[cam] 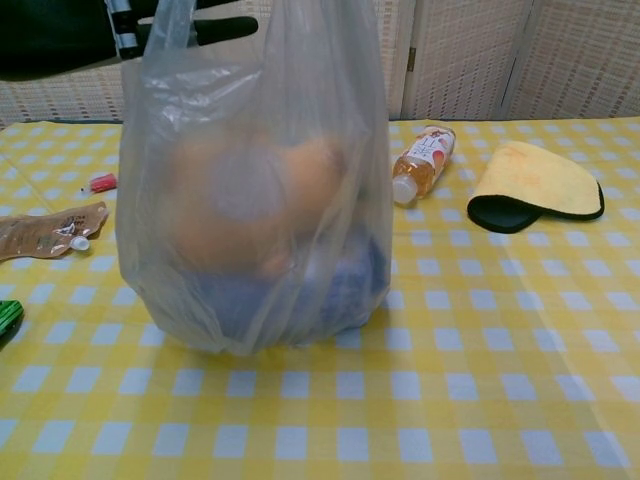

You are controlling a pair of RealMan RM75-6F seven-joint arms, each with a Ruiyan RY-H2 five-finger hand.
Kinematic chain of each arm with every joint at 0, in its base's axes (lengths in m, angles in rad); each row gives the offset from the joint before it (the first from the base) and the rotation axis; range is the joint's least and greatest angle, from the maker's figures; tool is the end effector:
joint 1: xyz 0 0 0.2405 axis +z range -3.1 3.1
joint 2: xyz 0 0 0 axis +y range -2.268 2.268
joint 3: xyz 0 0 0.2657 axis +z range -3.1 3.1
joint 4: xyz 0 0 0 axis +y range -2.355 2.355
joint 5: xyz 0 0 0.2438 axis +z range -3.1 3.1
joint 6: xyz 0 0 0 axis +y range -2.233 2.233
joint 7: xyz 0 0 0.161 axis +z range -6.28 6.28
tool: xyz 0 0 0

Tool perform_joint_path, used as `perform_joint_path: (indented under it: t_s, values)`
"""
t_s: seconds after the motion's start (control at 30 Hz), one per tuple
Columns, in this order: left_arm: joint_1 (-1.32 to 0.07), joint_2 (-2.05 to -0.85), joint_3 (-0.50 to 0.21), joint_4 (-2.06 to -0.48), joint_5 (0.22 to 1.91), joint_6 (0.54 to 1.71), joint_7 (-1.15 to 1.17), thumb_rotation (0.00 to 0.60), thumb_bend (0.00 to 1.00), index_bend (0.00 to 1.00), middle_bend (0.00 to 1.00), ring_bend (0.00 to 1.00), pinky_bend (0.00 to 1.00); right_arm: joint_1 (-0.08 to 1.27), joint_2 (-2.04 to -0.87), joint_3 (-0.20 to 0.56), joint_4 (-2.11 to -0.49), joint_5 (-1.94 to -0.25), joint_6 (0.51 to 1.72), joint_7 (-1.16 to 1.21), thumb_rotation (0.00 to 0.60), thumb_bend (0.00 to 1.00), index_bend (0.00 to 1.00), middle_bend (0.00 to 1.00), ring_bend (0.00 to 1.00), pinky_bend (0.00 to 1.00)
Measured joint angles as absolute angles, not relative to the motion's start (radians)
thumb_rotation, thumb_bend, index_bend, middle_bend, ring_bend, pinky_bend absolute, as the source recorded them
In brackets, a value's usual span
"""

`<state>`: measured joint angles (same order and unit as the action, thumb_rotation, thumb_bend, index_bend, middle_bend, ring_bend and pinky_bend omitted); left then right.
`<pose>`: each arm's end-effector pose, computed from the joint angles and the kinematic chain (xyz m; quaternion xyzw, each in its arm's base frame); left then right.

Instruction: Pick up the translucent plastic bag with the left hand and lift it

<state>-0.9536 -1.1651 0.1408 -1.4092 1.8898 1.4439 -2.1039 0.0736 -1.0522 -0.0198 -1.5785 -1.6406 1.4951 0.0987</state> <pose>-0.1116 0.3515 0.0785 0.4403 0.7092 0.4682 0.2897 -0.3354 -0.1802 0.1407 0.6430 -0.3810 0.3874 0.5398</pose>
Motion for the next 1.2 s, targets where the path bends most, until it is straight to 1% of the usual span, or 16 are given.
perform_joint_path:
  t_s: [0.13, 0.37, 0.73, 0.9, 1.2]
  values:
    - [-0.946, -1.174, 0.134, -1.434, 1.864, 1.441, -2.074, 0.6, 0.29, 0.09, 0.09, 0.03, 0.16, 0.071, -1.052, -0.019, -1.578, -1.642, 1.504, 0.101, 0.6, 0.29, 0.0, 0.0, 0.0, 0.0]
    - [-0.951, -1.181, 0.14, -1.455, 1.85, 1.397, -2.052, 0.6, 0.29, 0.09, 0.11, 0.04, 0.18, 0.068, -1.052, -0.019, -1.574, -1.648, 1.511, 0.107, 0.6, 0.29, 0.0, 0.0, 0.0, 0.0]
    - [-0.98, -1.195, 0.158, -1.453, 1.904, 1.408, -2.079, 0.6, 0.27, 0.09, 0.14, 0.07, 0.2, 0.062, -1.048, -0.021, -1.574, -1.655, 1.523, 0.116, 0.6, 0.29, 0.0, 0.0, 0.0, 0.0]
    - [-0.99, -1.197, 0.16, -1.462, 1.906, 1.405, -2.07, 0.6, 0.27, 0.11, 0.18, 0.09, 0.21, 0.058, -1.046, -0.024, -1.573, -1.661, 1.531, 0.121, 0.6, 0.29, 0.0, 0.0, 0.0, 0.0]
    - [-1.011, -1.205, 0.159, -1.488, 1.904, 1.394, -2.043, 0.6, 0.27, 0.1, 0.2, 0.11, 0.22, 0.052, -1.043, -0.026, -1.57, -1.669, 1.545, 0.129, 0.6, 0.29, 0.0, 0.0, 0.0, 0.0]
